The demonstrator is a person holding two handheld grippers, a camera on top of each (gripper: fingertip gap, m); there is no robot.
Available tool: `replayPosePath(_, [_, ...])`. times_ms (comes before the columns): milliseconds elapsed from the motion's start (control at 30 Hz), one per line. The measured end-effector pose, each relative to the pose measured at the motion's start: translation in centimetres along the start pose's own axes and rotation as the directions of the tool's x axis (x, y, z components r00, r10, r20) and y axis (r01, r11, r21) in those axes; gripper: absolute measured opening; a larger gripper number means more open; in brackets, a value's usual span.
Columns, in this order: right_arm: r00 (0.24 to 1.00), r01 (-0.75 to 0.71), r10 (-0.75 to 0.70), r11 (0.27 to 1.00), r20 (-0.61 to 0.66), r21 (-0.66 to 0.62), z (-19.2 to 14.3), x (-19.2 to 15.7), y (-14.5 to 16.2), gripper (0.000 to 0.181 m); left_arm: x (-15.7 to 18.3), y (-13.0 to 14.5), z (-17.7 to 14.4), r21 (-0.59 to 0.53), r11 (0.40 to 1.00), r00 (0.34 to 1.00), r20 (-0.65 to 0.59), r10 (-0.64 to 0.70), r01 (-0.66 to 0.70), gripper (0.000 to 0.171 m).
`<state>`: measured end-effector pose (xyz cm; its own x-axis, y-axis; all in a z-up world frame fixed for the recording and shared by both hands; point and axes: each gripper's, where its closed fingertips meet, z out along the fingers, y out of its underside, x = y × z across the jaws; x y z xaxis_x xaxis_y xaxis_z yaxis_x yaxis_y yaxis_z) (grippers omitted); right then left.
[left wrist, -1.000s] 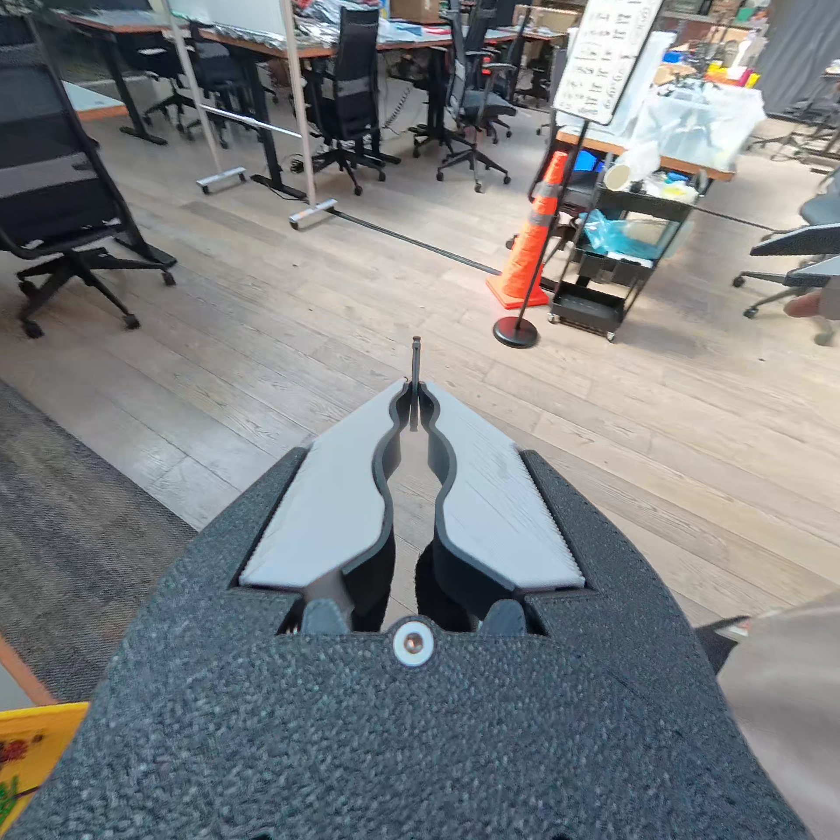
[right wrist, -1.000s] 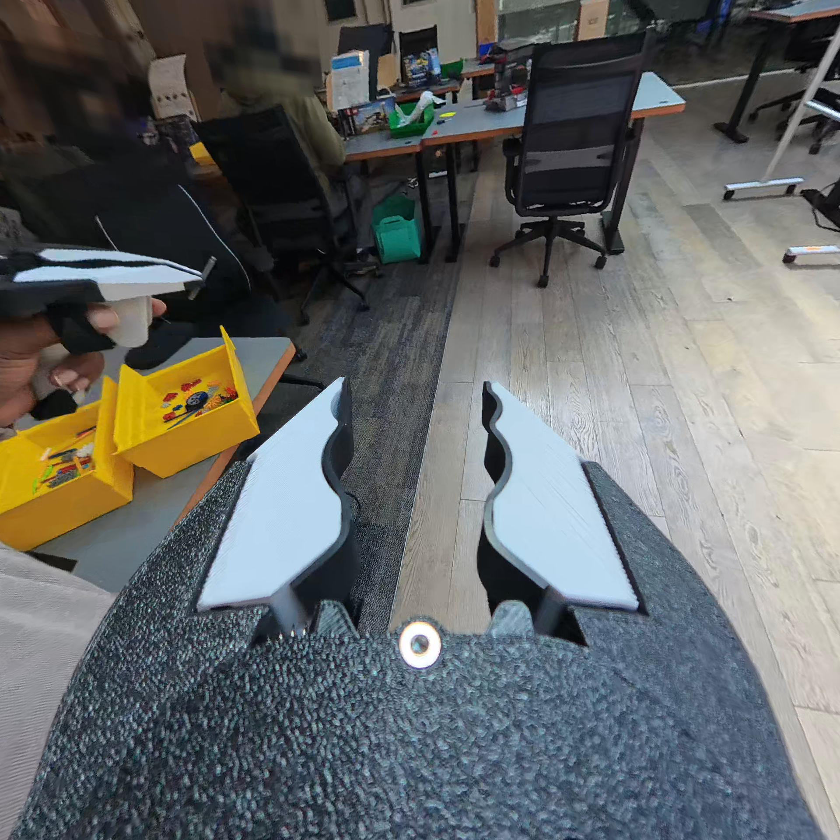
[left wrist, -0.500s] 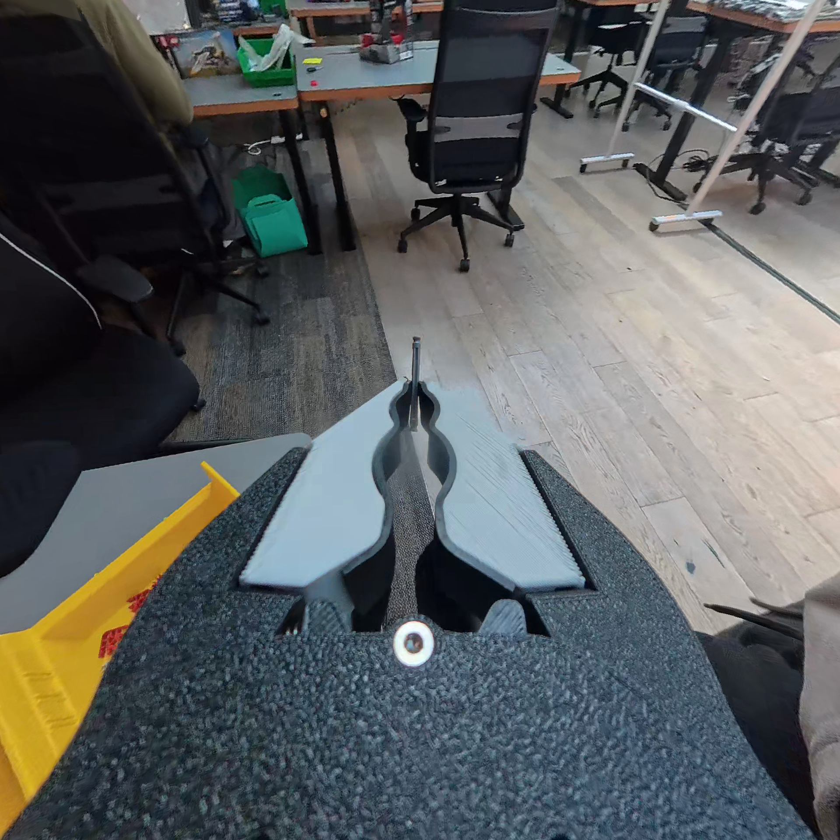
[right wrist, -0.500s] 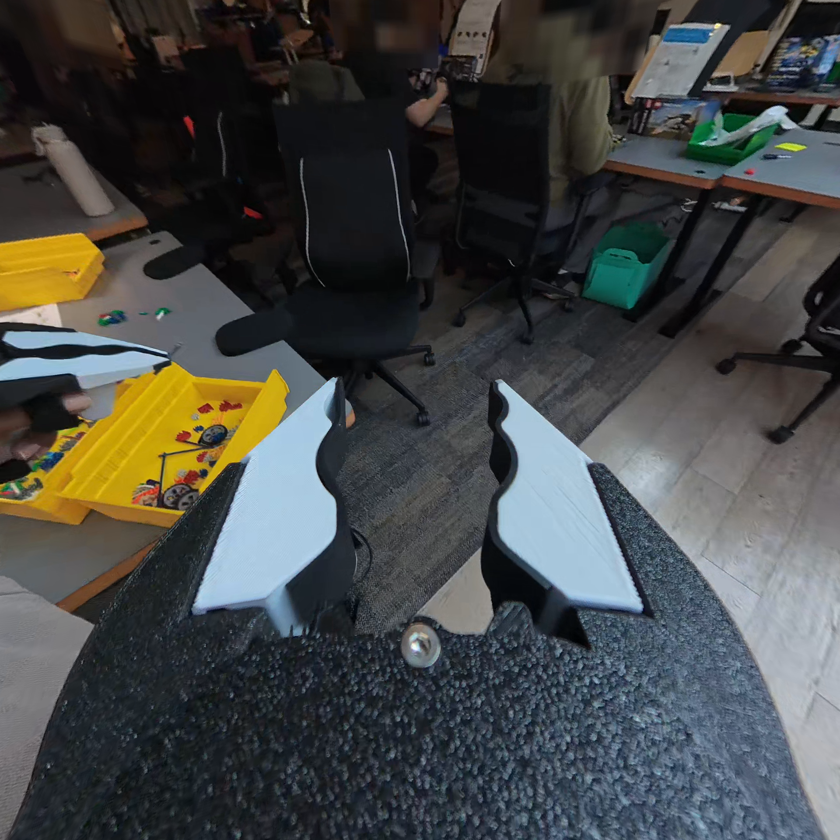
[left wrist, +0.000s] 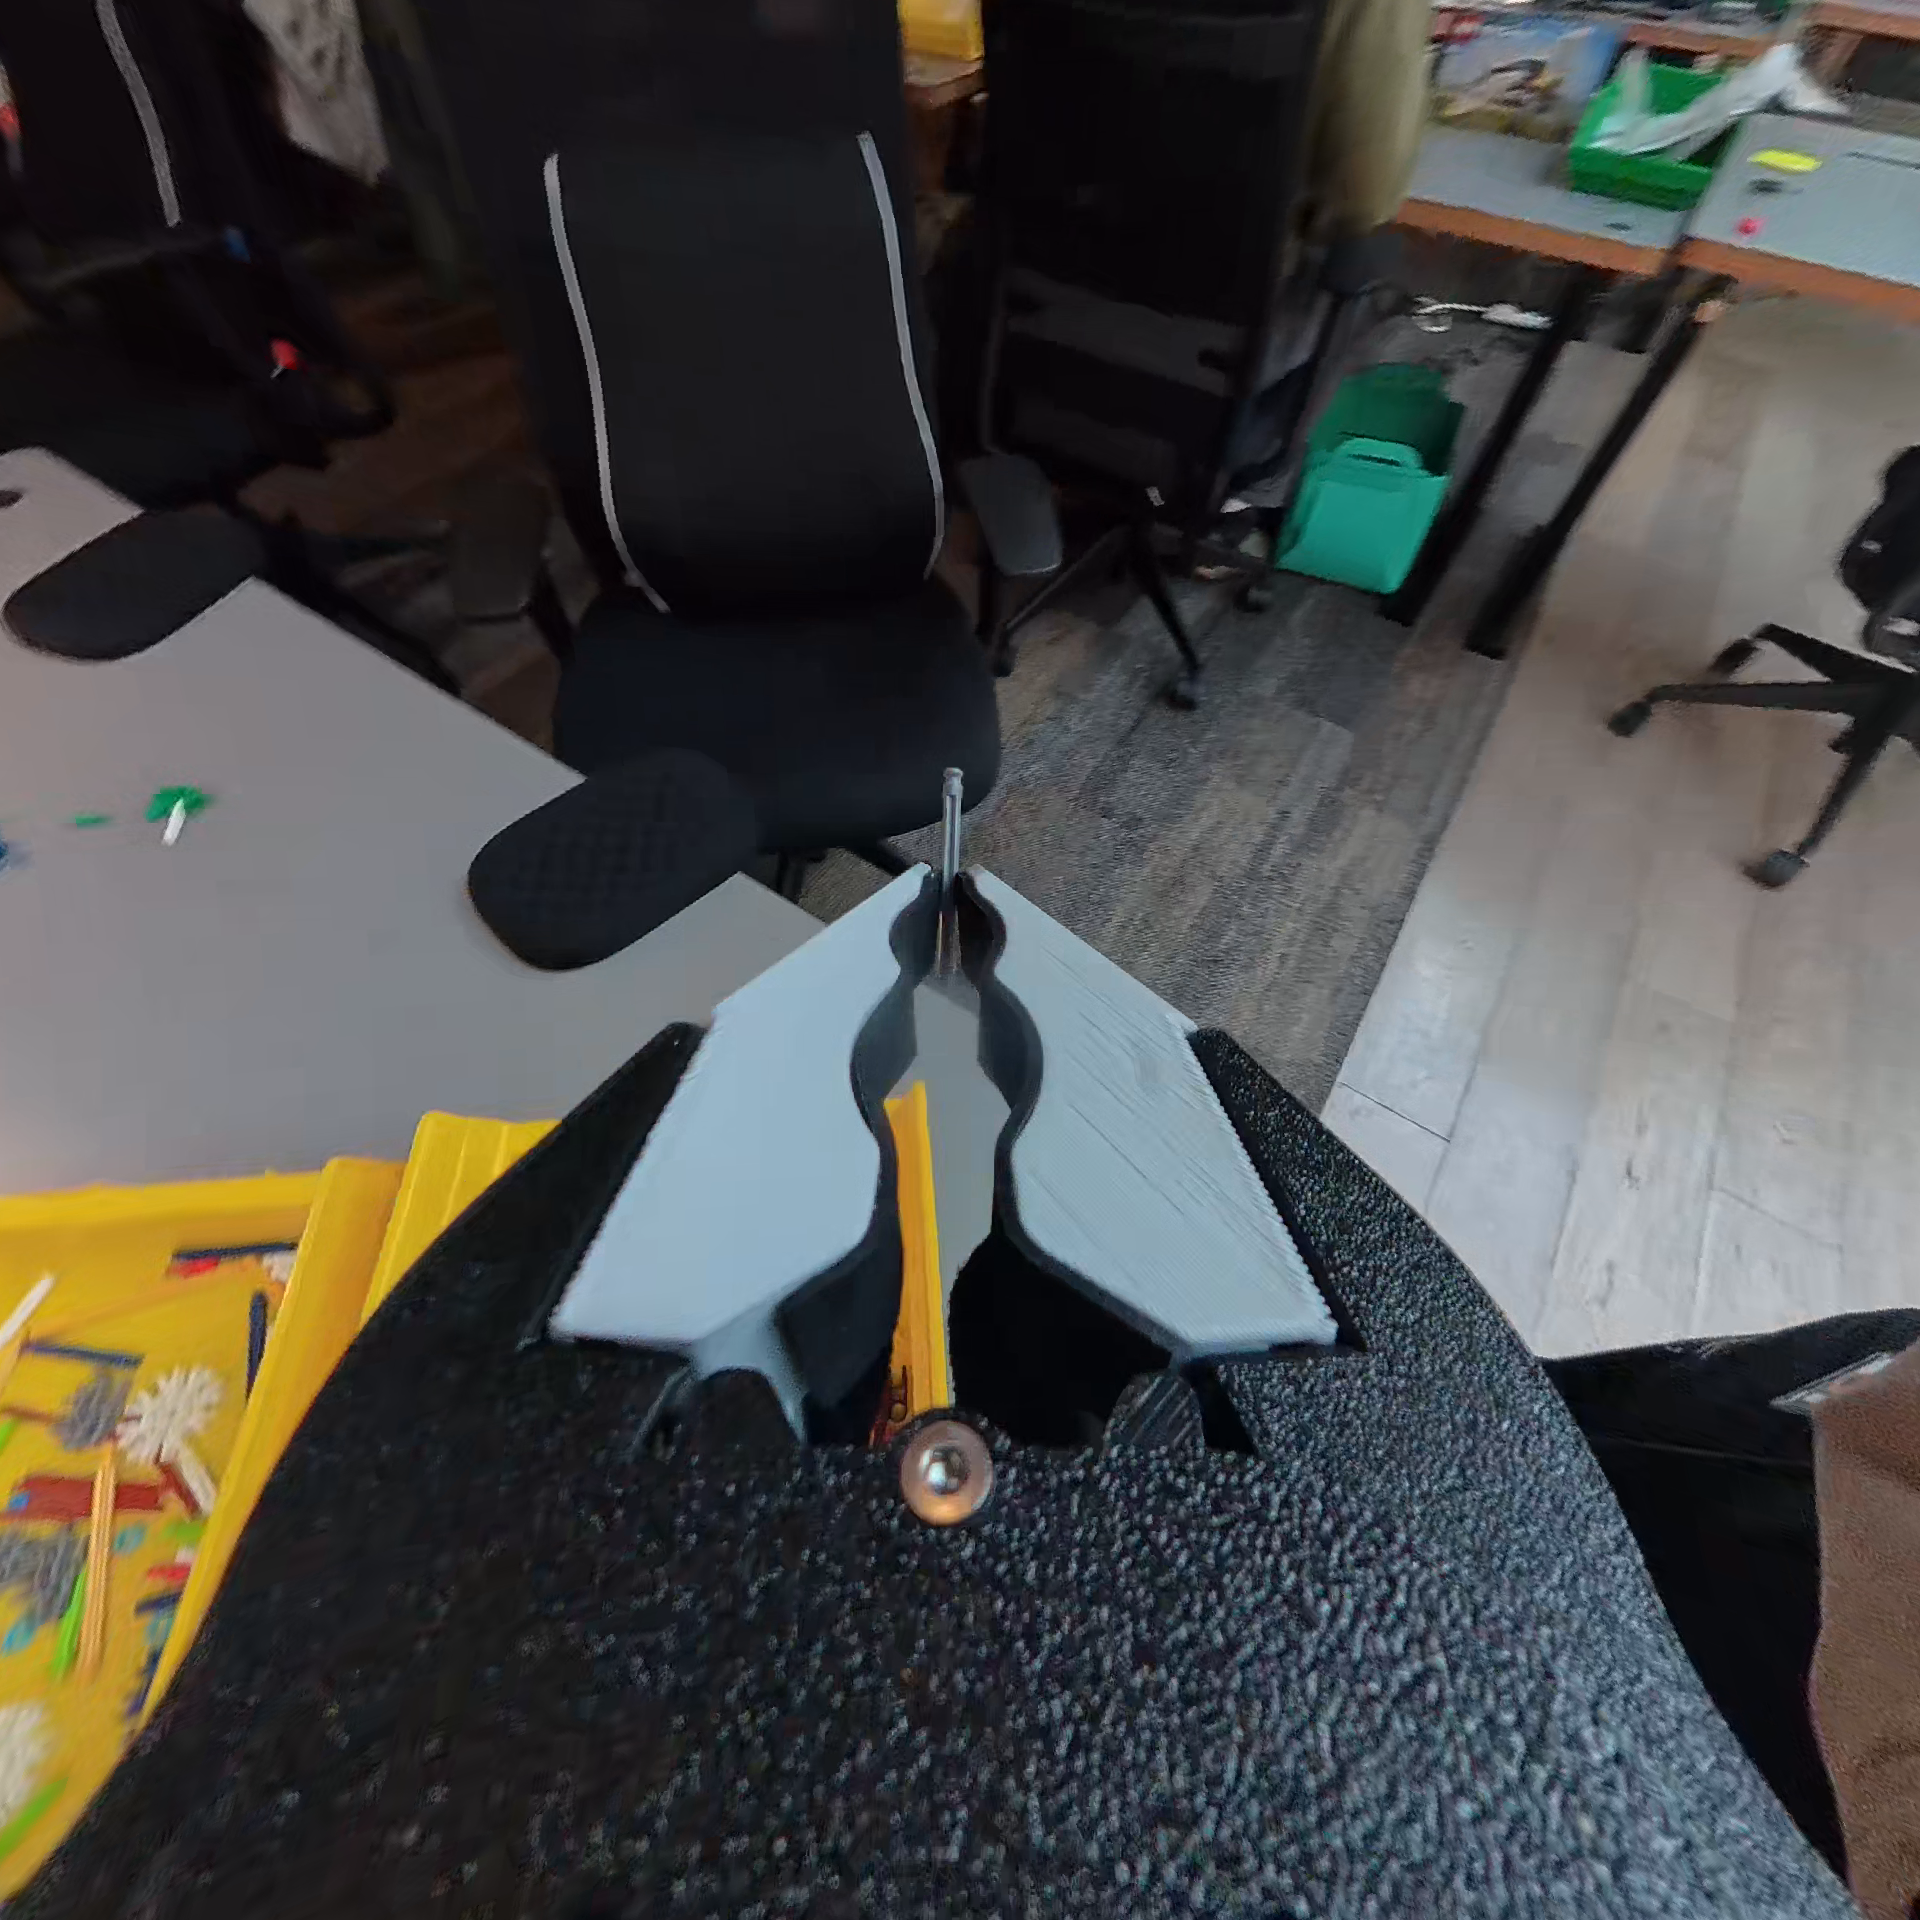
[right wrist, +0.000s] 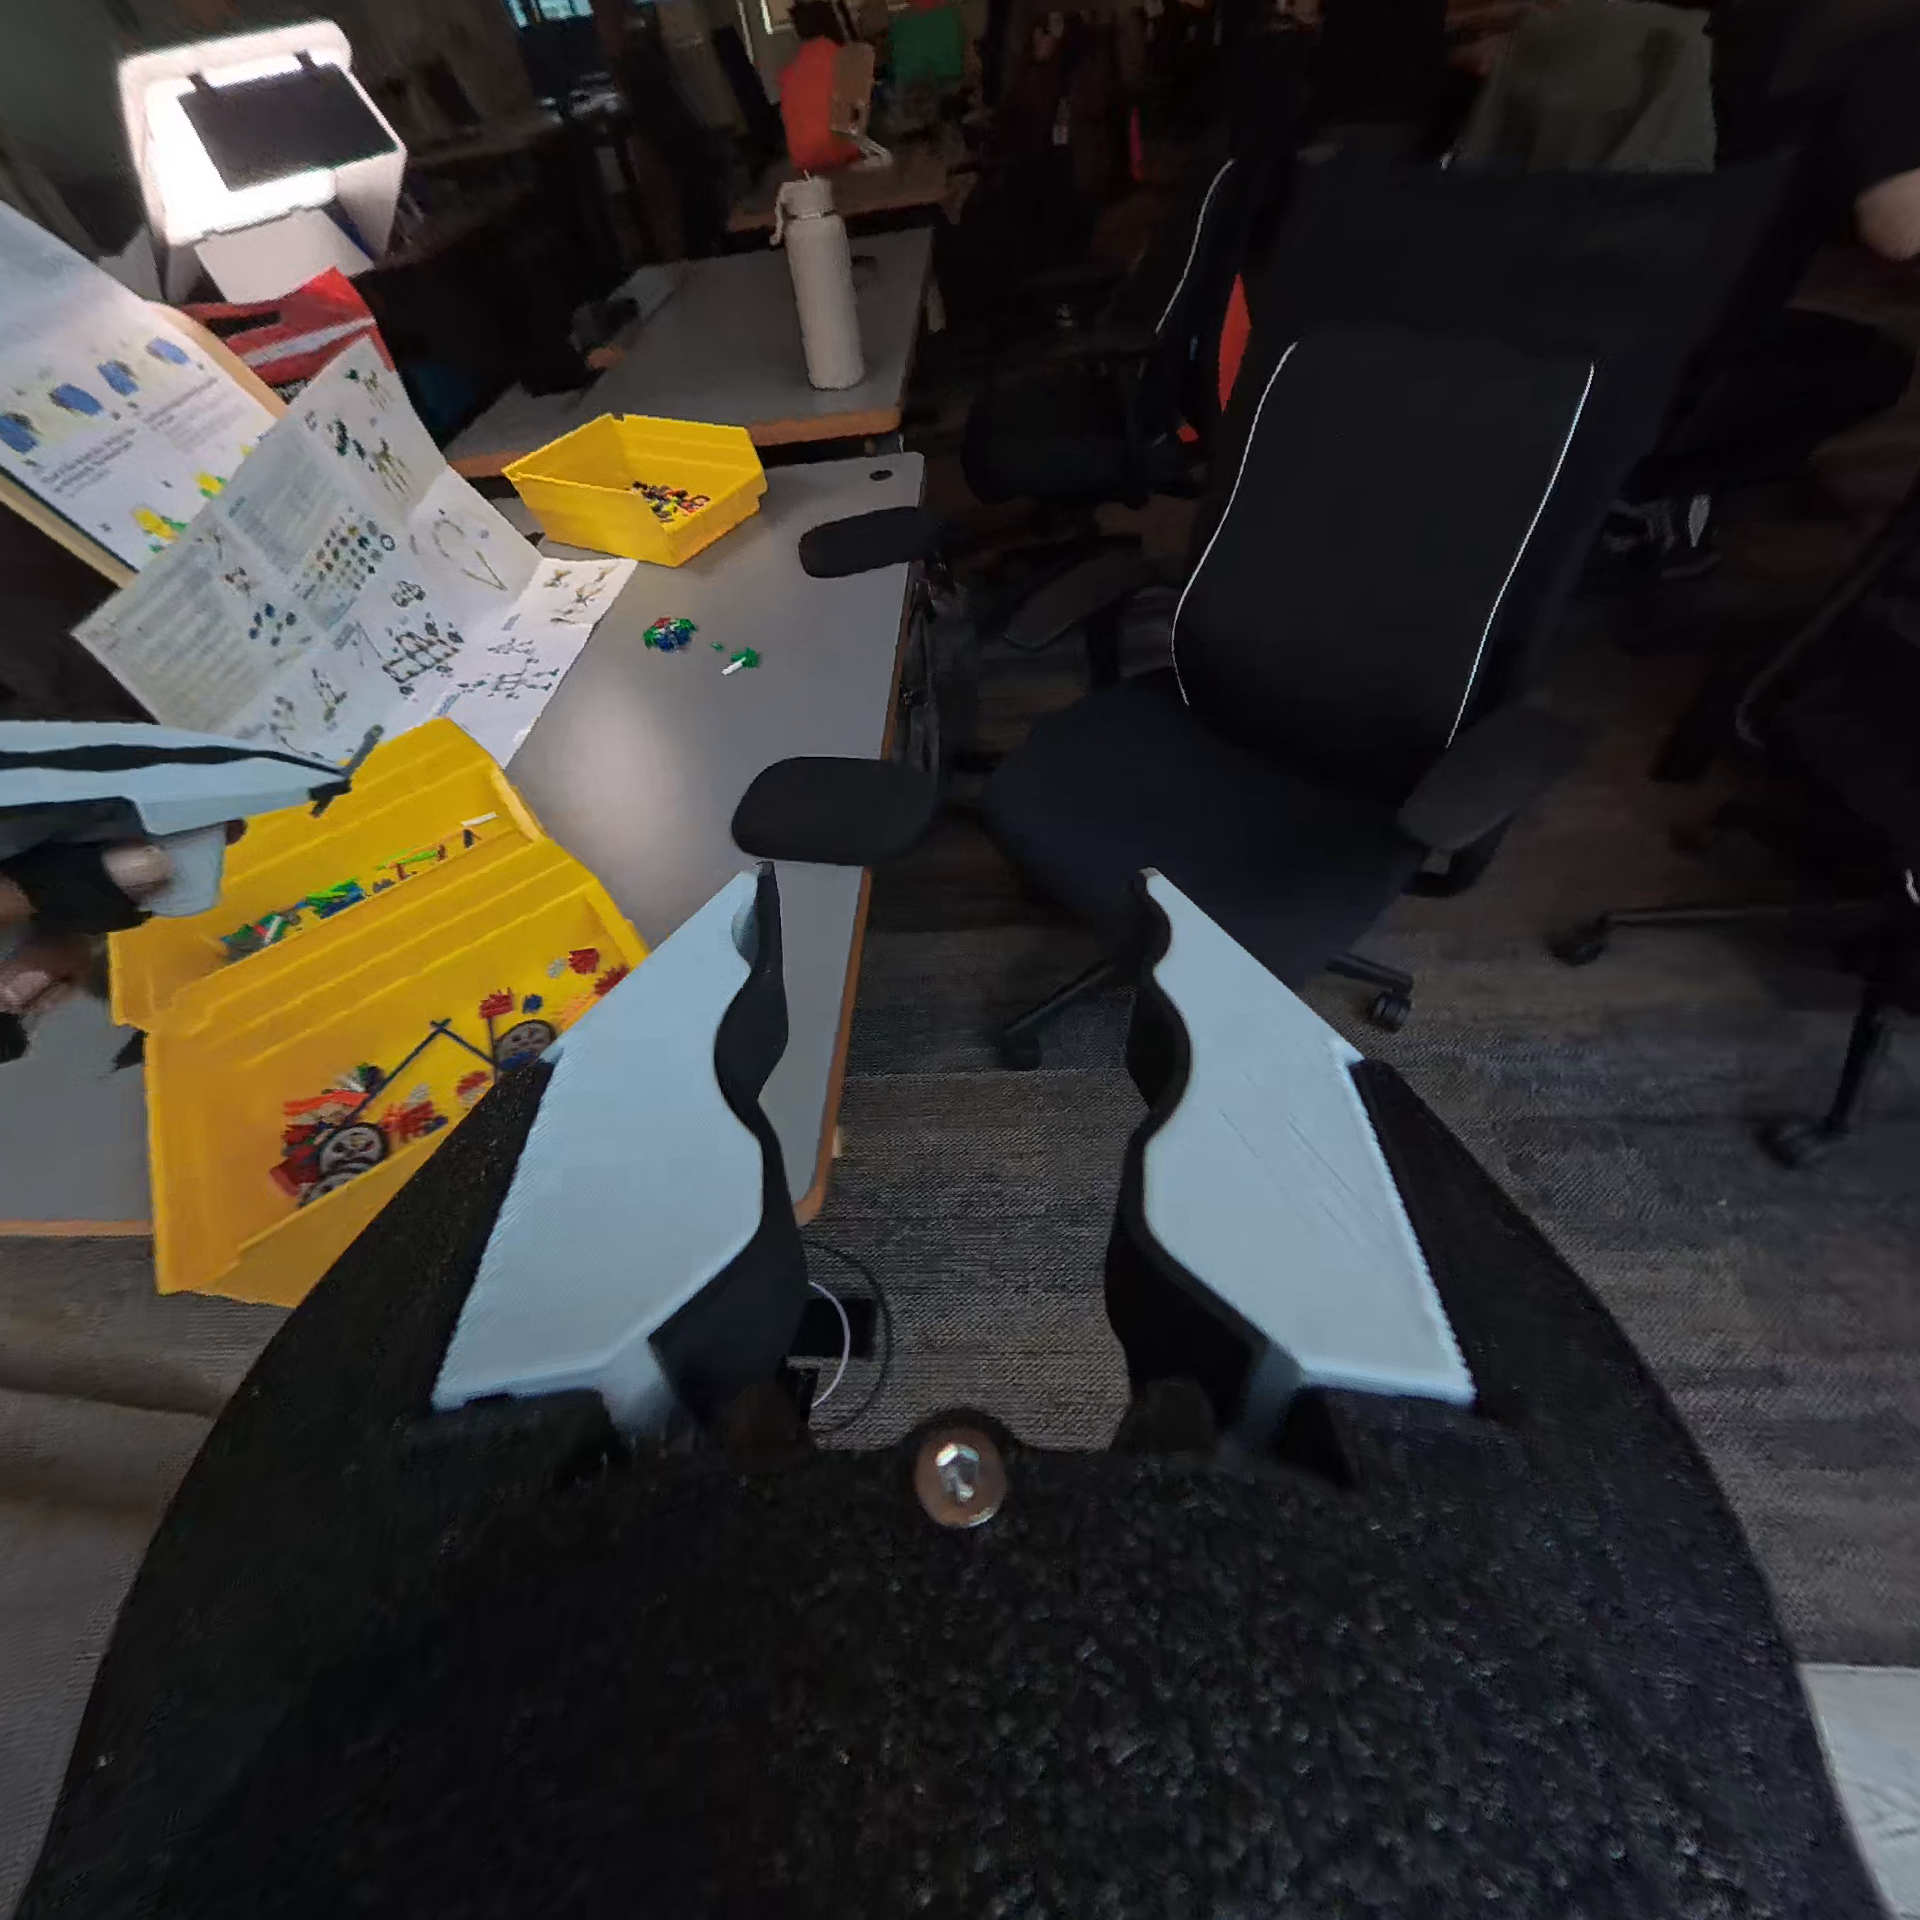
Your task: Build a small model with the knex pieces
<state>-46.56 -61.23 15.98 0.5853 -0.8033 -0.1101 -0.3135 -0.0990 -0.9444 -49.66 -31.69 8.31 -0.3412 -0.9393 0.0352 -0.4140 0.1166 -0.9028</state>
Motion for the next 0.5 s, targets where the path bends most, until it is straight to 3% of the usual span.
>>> replayPosePath(67, [0.999, 0.029, -0.028, 0.999, 0.042, -0.025, 1.6, 4.4, -1.3, 0.065, -0.8, 0.3, 1.6, -0.032, 0.994, 0.987, 0.127, -0.098, 0.103, 0.001])
replayPosePath(133, [0.994, 0.049, -0.048, 0.999, 0.101, -0.006, 3.0, 8.2, -3.0, 0.062, -0.8, -1.8, 2.8, 0.034, 0.980, 0.956, 0.213, -0.201, 0.198, 0.001])
replayPosePath(267, [0.971, 0.118, -0.095, 0.988, 0.218, -0.095, 8.1, 14.1, -3.4, 0.065, -0.6, -4.5, 5.5, 0.080, 0.970, 0.916, 0.318, -0.243, 0.230, 0.001])
replayPosePath(400, [0.931, 0.170, -0.140, 0.983, 0.336, -0.063, 14.7, 15.2, -6.5, 0.064, -2.4, -5.5, 6.9, 0.103, 0.962, 0.860, 0.433, -0.271, 0.251, 0.001])
replayPosePath(500, [0.892, 0.173, -0.133, 0.983, 0.432, -0.055, 20.9, 13.4, -7.9, 0.065, -5.5, -5.3, 8.0, 0.132, 0.948, 0.807, 0.499, -0.316, 0.290, 0.001])
